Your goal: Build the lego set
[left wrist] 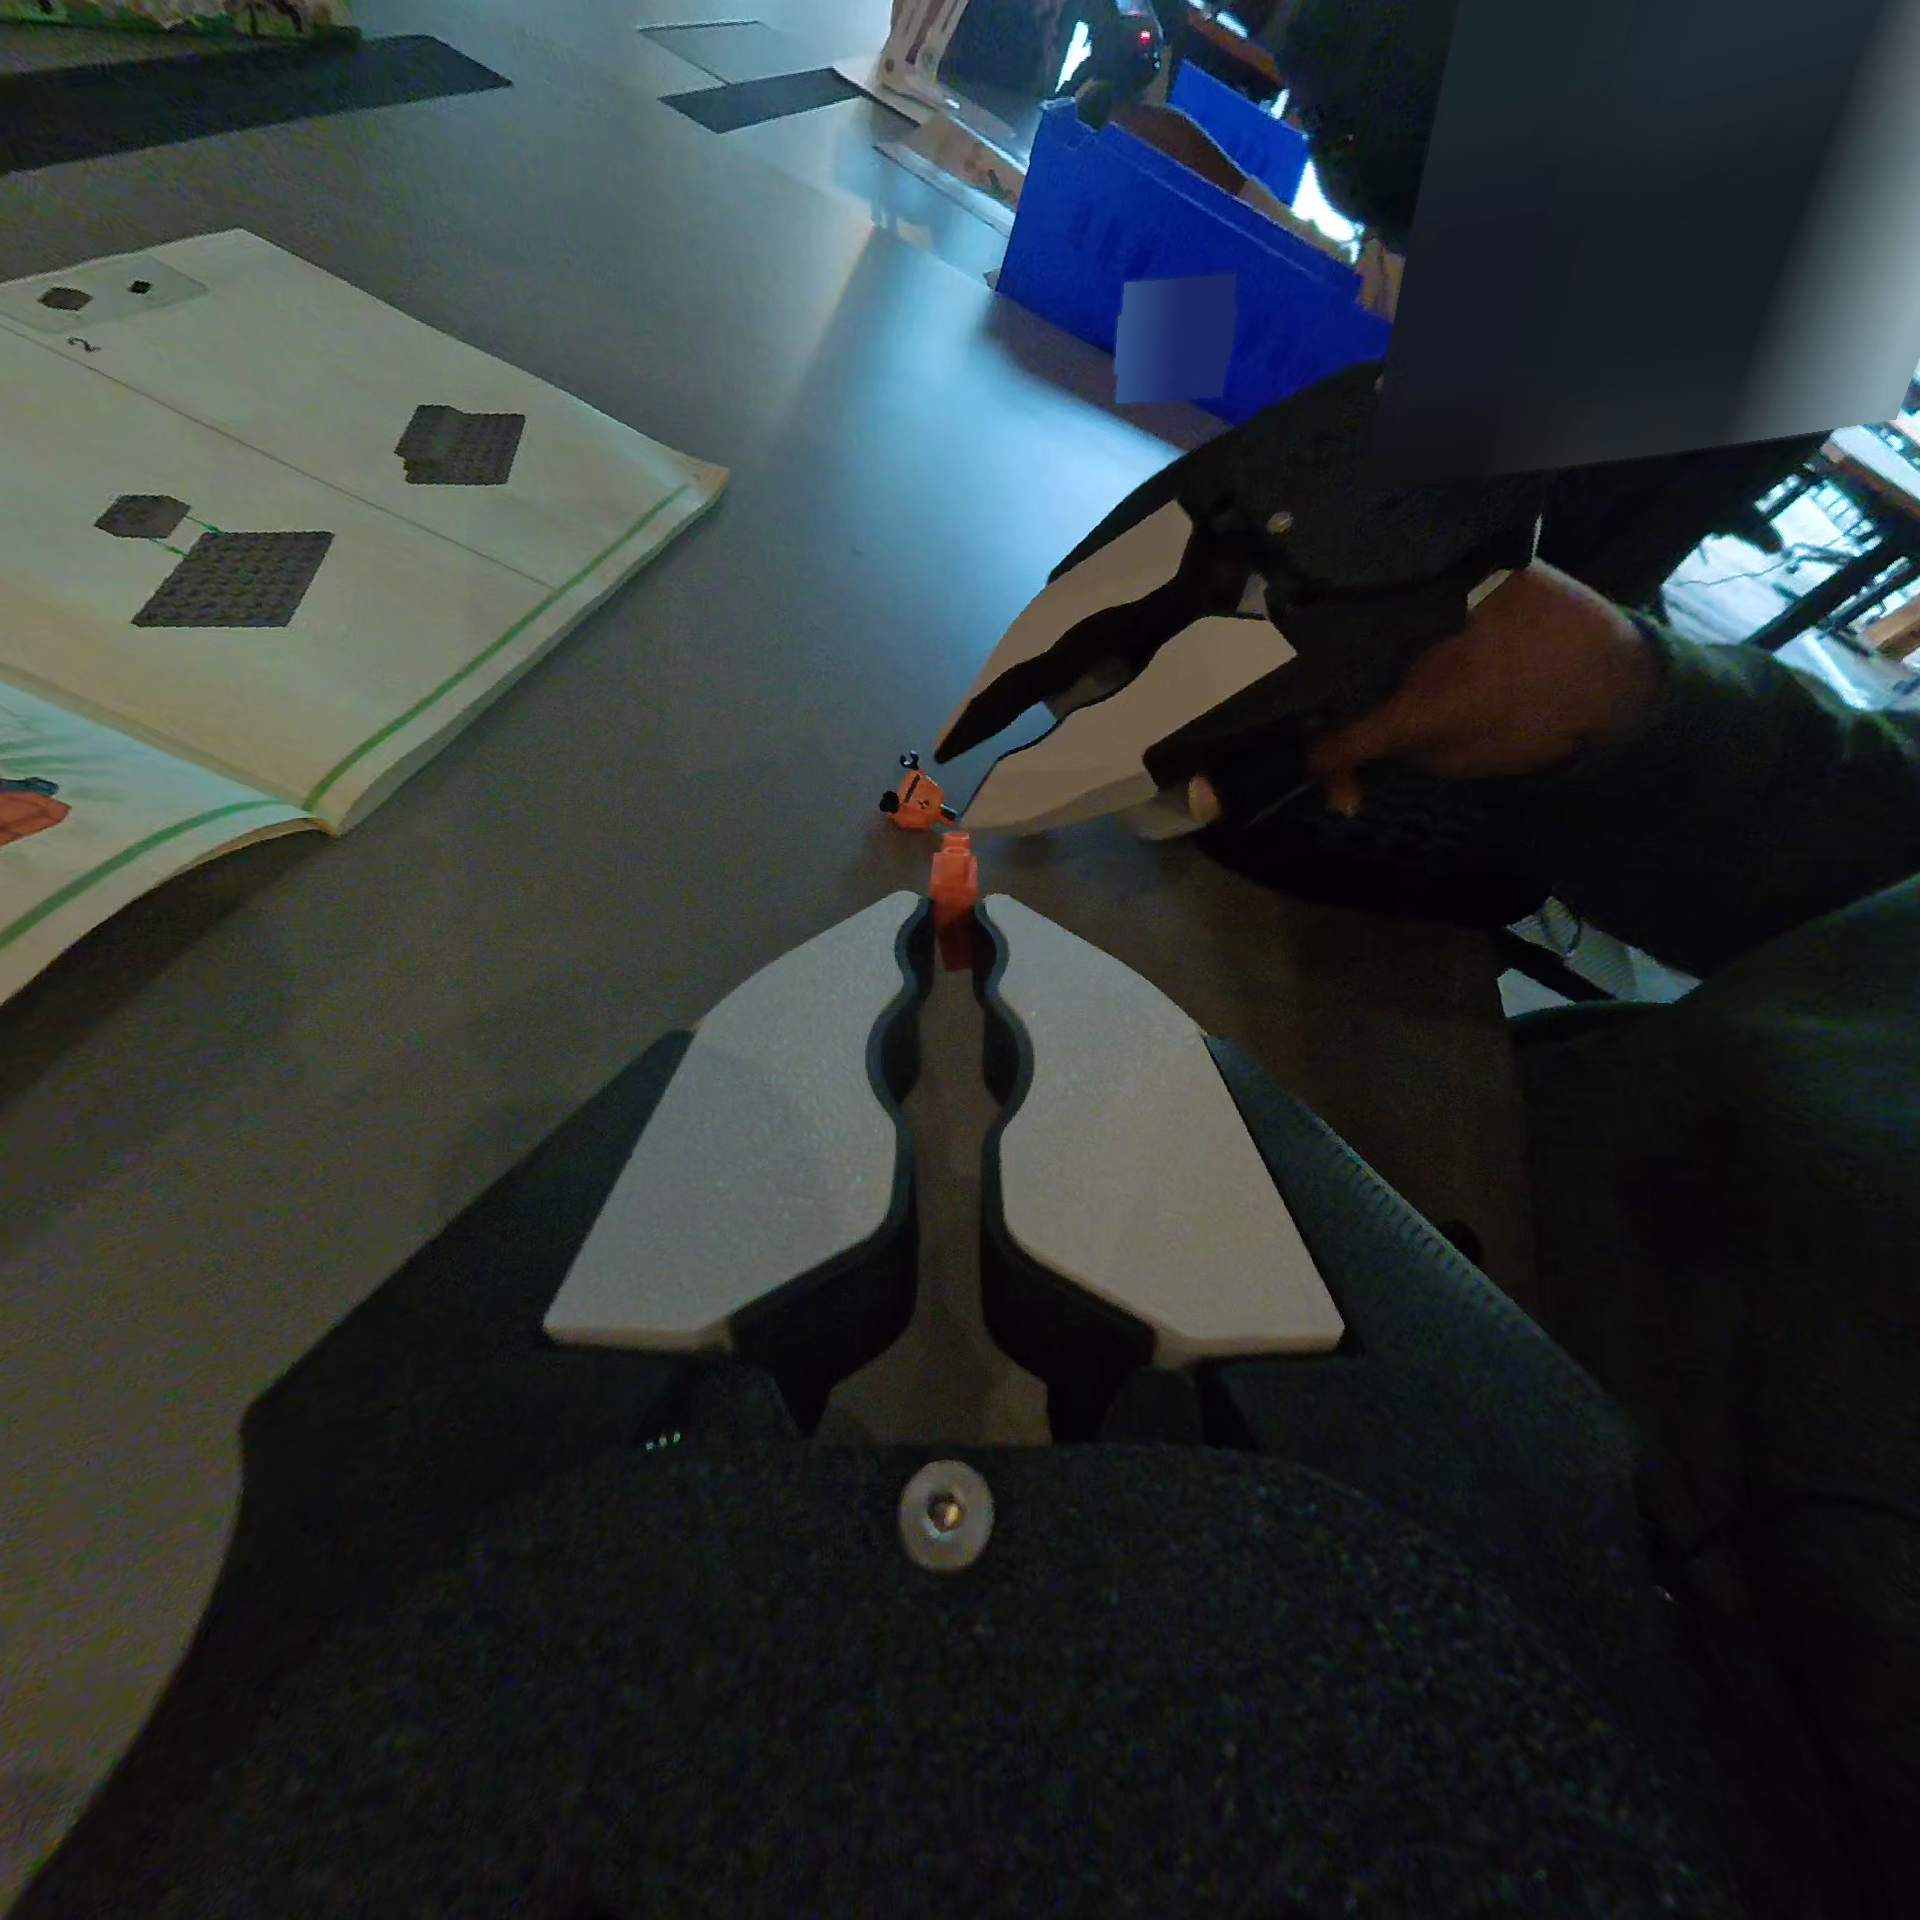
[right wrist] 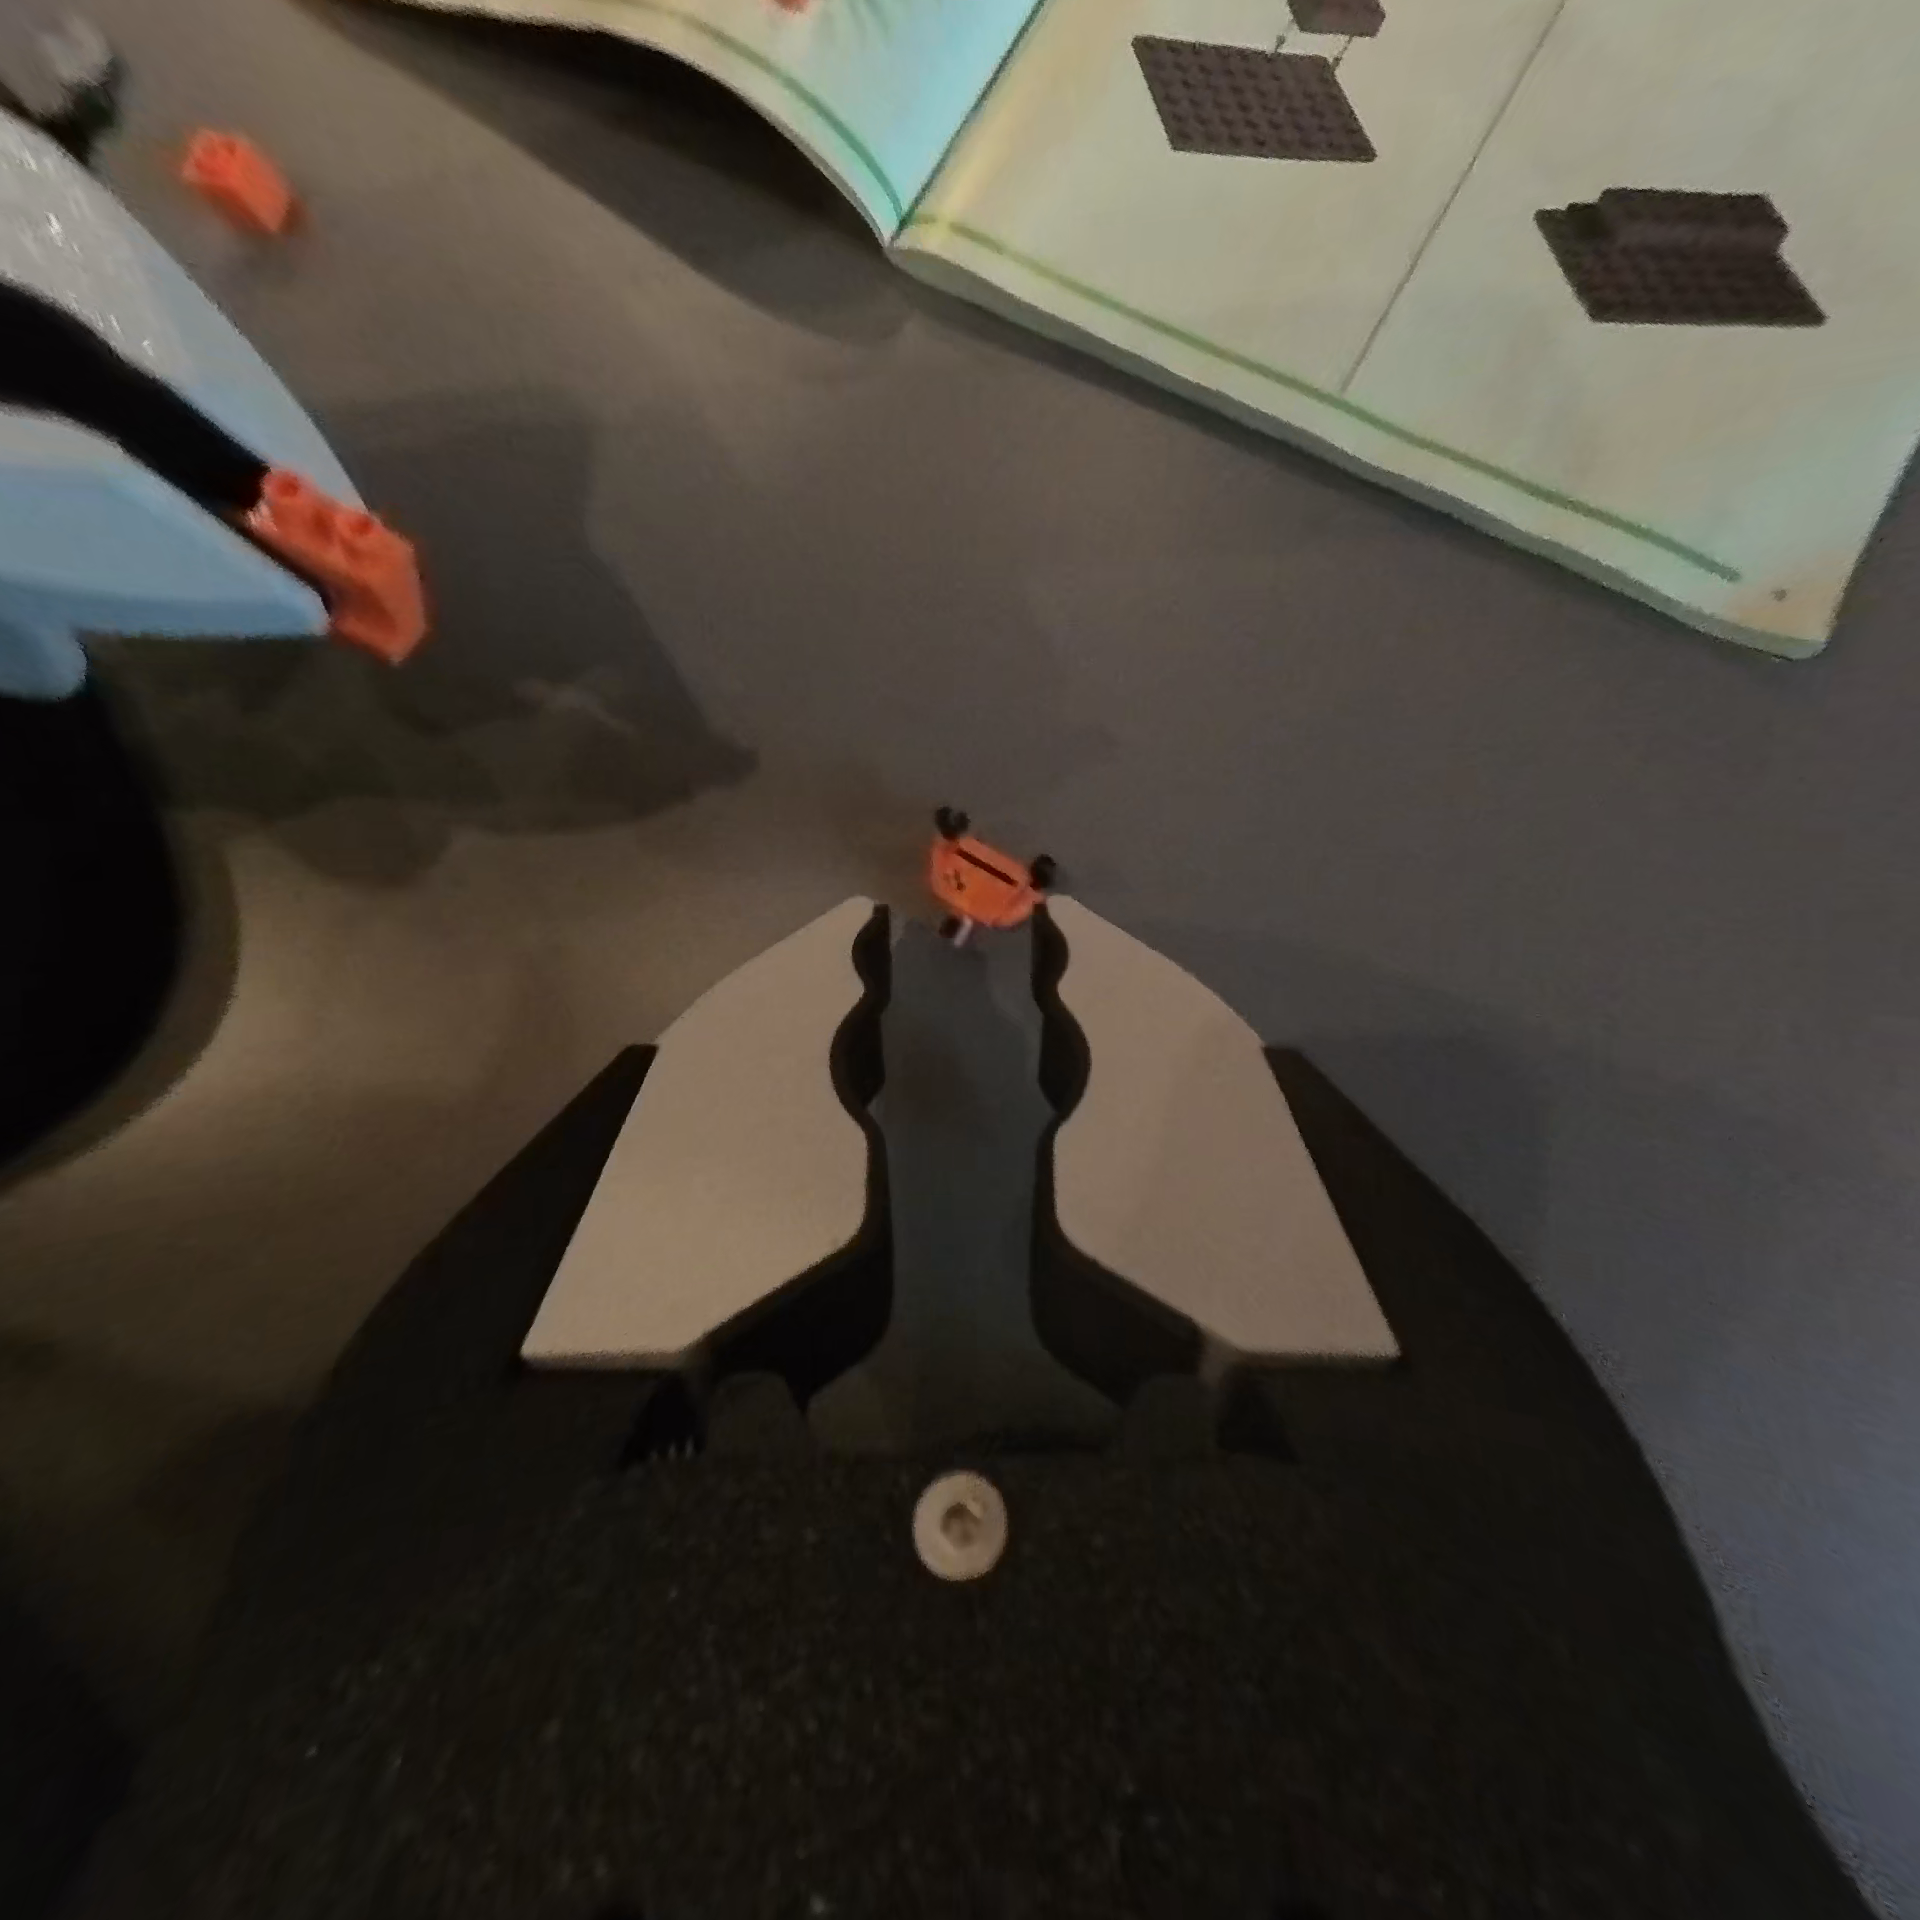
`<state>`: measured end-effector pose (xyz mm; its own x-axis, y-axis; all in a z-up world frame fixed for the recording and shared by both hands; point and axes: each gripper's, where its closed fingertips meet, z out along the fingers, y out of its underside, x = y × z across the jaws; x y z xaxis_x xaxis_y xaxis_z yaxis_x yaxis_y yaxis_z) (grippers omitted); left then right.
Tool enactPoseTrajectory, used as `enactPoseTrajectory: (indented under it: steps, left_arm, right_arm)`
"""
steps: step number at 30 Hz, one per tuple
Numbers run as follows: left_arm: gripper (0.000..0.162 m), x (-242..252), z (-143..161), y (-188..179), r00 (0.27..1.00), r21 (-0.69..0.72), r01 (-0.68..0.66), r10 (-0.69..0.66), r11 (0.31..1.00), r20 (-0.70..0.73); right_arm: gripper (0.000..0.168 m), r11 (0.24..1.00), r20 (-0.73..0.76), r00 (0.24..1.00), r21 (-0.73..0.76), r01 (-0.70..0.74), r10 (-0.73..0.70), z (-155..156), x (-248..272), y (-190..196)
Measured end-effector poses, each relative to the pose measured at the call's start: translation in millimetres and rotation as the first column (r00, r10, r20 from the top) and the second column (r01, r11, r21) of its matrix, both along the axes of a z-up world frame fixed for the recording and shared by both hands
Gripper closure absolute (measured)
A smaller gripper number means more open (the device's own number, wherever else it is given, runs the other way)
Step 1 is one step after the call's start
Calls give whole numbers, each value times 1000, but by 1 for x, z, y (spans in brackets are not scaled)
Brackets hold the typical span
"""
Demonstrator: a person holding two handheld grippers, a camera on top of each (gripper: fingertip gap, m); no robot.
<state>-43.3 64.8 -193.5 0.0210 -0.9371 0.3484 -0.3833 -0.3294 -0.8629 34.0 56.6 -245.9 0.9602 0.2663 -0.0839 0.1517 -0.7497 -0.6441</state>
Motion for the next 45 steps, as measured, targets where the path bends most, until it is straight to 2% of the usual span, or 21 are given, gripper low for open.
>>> enactPoseTrajectory:
  steps: [6,10,12,15,22,29,36,42,45]
  left_arm:
    - [155,0,0,-1,1000,4,4,-4,1000,-2]
    - [155,0,0,-2,1000,2,9,-9,1000,-1]
    - [155,0,0,-3,1000,5,11,-11,1000,-4]
    - [155,0,-1,-3,1000,0,11,-11,1000,-6]
    - [155,1,-2,-3,1000,-12,16,-16,1000,-9]
    - [156,3,-4,-11,998,-23,54,-54,998,-30]
    - [156,9,-5,-25,987,-127,132,-141,983,-72]
    - [156,17,-11,-31,979,-182,141,-164,973,-121]
    - [156,18,-11,-30,979,-197,132,-159,971,-129]
  right_arm:
    - [152,999,93,995,-20,-38,40,-10,4,3]
    - [164,966,125,958,-28,-257,259,-11,4,7]
    - [164,914,154,901,-39,-404,405,-11,4,8]
    - [164,805,265,767,-73,-589,585,-10,12,11]
    - [164,588,365,510,-141,-797,779,10,11,2]
    - [164,453,503,331,-140,-880,799,37,-3,0]
    - [164,246,676,31,-225,-943,736,66,-26,1]
    - [164,134,742,-196,-360,-923,641,65,-37,-2]
    - [164,100,749,-284,-421,-902,599,58,-38,-4]
